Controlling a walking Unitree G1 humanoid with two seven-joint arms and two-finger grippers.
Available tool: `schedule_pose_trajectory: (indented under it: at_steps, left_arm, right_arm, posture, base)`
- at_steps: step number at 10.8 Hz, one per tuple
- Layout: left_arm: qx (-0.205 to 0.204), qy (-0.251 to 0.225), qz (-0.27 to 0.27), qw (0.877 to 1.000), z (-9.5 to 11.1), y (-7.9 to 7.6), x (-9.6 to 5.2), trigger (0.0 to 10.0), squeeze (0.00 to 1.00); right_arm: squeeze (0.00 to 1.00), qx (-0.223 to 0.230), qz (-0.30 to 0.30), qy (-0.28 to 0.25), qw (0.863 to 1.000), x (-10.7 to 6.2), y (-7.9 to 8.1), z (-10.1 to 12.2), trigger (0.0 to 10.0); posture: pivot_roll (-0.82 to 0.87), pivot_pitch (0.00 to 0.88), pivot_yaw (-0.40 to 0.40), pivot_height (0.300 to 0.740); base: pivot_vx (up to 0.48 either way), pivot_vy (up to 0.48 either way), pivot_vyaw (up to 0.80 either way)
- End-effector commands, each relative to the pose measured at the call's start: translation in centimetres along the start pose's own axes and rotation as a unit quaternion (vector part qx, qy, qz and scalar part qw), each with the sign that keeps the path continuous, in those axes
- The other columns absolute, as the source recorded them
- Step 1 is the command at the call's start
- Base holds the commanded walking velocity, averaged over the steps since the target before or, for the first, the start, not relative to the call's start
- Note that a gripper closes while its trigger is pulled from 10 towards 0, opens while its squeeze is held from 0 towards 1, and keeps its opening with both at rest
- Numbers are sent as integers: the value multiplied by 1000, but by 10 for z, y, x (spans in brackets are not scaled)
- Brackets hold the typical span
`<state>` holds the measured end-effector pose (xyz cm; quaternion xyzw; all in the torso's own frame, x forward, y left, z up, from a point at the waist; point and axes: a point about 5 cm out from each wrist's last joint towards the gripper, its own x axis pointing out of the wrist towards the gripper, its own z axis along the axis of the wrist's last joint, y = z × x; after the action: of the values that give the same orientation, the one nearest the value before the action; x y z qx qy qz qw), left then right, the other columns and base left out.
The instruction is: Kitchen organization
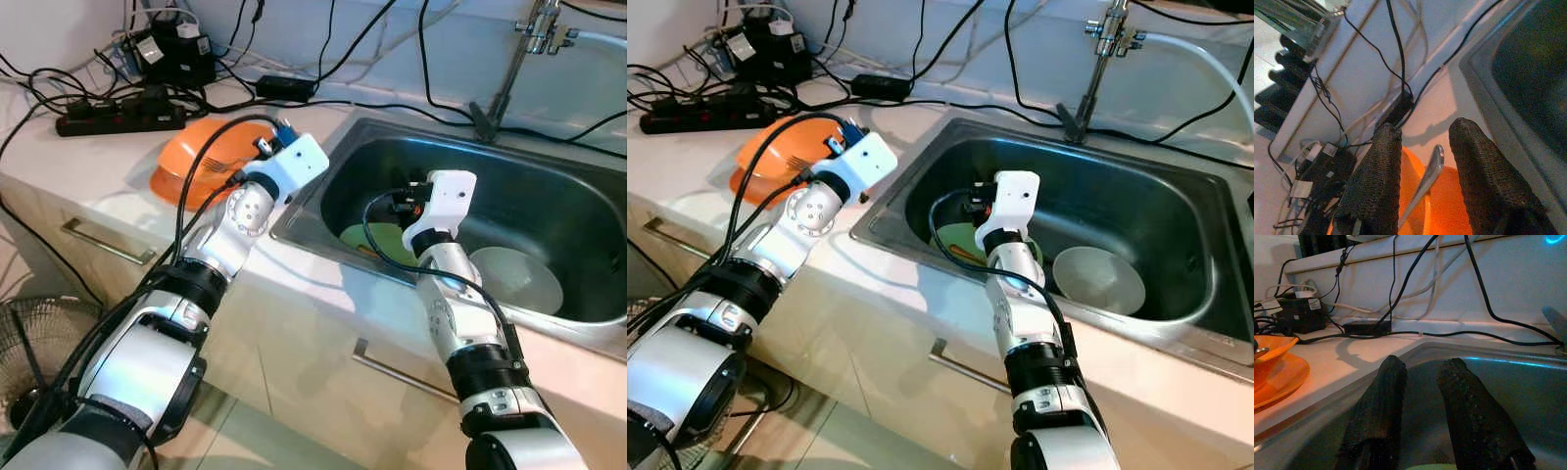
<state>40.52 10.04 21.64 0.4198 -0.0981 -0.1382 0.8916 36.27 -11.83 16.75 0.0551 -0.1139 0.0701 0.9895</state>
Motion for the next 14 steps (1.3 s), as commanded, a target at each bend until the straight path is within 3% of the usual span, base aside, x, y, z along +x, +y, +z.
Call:
schedule_pose_trajectory:
  at_steps: [1,7,11,14]
  left_arm:
    - [10,-6,2,1000,5,3,3,10000,0]
    - [16,3,12,1000,6,10,8,10000,0]
    - [-9,-28,-11,999,15,5,8,10000,0]
    - [4,-24,-19,1000,18,2,9,10000,0]
  right_arm:
    - [0,0,5,-1,1000,0,2,2,10000]
    - [0,1,6,8,1000,-8,3,-1,10000]
    - [0,0,2,10,1000,-11,2,-1,10000]
    - [0,0,0,10,1000,-10,2,1,10000]
  posture:
    - [157,91,-2,740]
    - [151,122,-8,740]
    - [148,130,-8,740]
    - [149,129,-7,740]
  base:
    - [0,0,0]
    - [0,0,0]
    - [0,0,0]
    - [0,0,0]
